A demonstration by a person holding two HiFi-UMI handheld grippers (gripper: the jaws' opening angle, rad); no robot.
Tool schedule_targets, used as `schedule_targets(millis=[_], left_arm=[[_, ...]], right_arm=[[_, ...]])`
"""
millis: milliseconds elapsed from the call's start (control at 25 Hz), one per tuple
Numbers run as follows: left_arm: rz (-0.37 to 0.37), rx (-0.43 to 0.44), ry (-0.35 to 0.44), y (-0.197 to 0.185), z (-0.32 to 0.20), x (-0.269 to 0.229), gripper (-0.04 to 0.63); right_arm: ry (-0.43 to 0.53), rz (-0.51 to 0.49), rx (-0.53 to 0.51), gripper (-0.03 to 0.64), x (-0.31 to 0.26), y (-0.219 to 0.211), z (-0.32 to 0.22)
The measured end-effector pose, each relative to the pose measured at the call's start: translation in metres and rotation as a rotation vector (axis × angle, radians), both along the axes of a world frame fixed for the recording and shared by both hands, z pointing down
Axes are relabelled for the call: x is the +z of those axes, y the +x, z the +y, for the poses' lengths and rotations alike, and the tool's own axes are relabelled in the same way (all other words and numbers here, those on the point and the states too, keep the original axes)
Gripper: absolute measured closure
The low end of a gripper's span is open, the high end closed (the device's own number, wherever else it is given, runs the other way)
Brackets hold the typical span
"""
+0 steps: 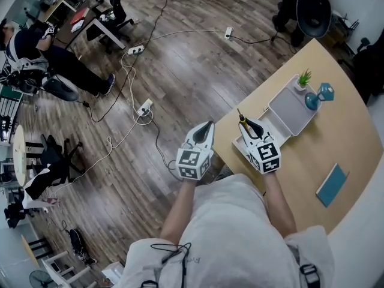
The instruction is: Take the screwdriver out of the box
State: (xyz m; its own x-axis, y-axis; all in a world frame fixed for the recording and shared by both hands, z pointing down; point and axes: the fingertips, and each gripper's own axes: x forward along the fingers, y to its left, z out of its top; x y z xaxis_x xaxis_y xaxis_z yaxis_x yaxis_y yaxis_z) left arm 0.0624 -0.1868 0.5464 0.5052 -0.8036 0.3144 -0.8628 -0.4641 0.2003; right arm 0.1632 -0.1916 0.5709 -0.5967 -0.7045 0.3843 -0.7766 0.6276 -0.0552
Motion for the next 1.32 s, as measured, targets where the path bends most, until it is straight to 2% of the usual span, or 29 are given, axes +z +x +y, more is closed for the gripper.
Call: schedule_targets(millis=[600,1320], left_arm=[[0.003,-0.005,-0.003,-0.001,0.0,0.0,0.59],[0.003,-0.01,-0.01,-0.003,0.001,0.0,0.589]], right_arm=[[-0.025,-0.067,-0.015,0.538,0.0,-0.011,0.006],[-0.036,-0.096,-0.002,0.538,-0.003,-0.014,0.004]])
